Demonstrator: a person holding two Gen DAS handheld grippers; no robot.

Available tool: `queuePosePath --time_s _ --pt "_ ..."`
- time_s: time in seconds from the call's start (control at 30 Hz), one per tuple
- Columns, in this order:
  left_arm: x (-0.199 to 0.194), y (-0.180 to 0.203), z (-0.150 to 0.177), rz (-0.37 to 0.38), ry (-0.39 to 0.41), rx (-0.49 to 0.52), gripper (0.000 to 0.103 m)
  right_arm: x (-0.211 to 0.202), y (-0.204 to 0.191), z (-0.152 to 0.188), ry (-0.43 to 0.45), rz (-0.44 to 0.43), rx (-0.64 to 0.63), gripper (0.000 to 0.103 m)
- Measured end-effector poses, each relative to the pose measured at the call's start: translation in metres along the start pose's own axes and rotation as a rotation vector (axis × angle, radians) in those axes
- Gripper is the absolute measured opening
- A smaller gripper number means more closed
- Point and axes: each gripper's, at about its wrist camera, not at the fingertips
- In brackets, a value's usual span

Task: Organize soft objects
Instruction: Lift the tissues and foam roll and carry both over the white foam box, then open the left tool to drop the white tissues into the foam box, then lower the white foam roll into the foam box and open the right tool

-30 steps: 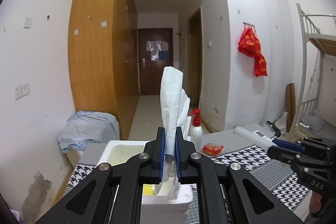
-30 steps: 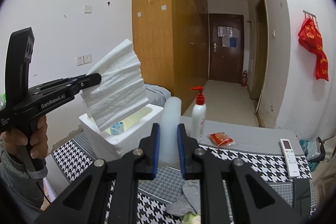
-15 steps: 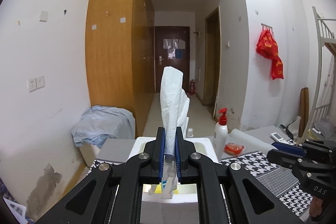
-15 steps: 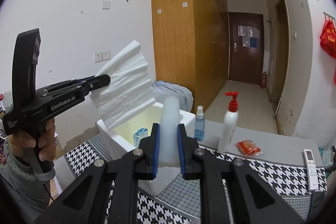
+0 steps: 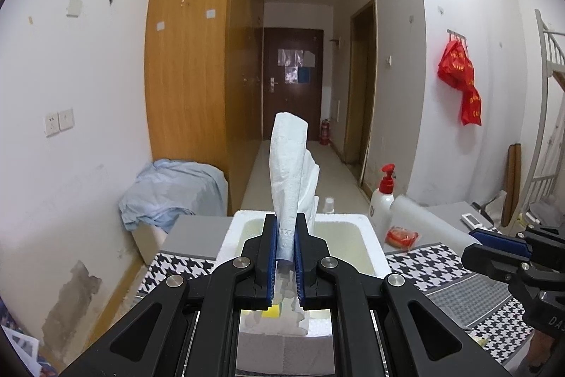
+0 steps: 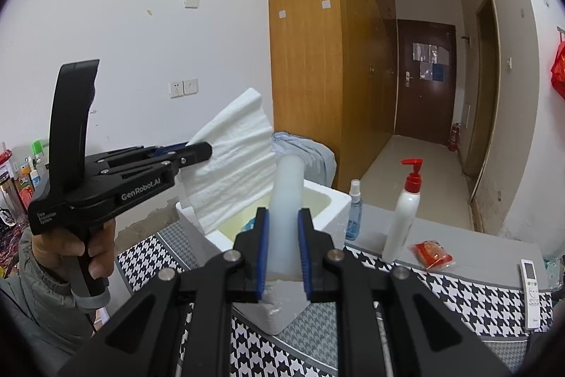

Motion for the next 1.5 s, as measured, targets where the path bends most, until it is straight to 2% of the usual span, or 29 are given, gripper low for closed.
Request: queuePosePath --time_s 0.4,0.47,0.5,0.53,0.57,0.6,0.63,0.67,0.73,0.87,0.9,1.1,1.5 --pt "0.026 -0.001 0.004 0.013 -0.078 -0.006 0.010 0.011 0.003 -0.003 -0.019 0.005 0.013 0.019" --pt "0.032 0.000 0.006 0.015 -0.097 0.003 0.012 0.012 0.004 -0.003 -0.022 0.008 0.017 0.019" --pt "0.035 0.000 0.007 0.015 -0.109 0.004 0.019 0.013 0.005 -0.003 -0.024 0.012 0.020 0.019" --pt "0.039 0.000 0.008 0.013 -0.123 0.006 0.033 0.014 0.005 -0.002 -0.026 0.015 0.021 0.019" --pt "0.041 -0.001 0.010 0.012 -0.132 0.006 0.041 0.015 0.006 -0.002 -0.028 0.019 0.024 0.020" --pt "0.043 -0.001 0.011 0.011 -0.139 0.005 0.056 0.015 0.007 -0.002 -0.030 0.020 0.025 0.020" --pt "0.044 -0.002 0.012 0.014 -0.144 0.000 0.064 0.016 0.007 -0.002 -0.032 0.021 0.025 0.020" --pt "0.045 -0.003 0.013 0.019 -0.145 -0.004 0.067 0.017 0.007 -0.002 -0.034 0.022 0.026 0.020" --pt "0.046 -0.003 0.014 0.023 -0.152 -0.005 0.086 0.018 0.006 -0.002 -0.038 0.022 0.026 0.020" --pt "0.041 -0.003 0.015 0.026 -0.134 -0.014 0.094 0.018 0.005 -0.001 -0.036 0.024 0.029 0.020" --pt "0.040 -0.003 0.015 0.023 -0.128 -0.016 0.100 0.018 0.005 -0.001 -0.037 0.025 0.031 0.020" --pt "0.023 -0.012 0.014 0.001 -0.069 -0.047 0.102 0.019 0.003 -0.002 -0.039 0.027 0.034 0.020" --pt "0.005 -0.028 0.017 -0.032 -0.027 -0.049 0.102 0.033 0.003 -0.002 -0.047 0.029 0.043 0.020"
Point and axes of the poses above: each gripper's, at about its wrist camera, not at the fingertips, and x roughly the way its jaws point, y to its right, z to its underside, and after that the axes turned 3 degrees about -y, right-handed
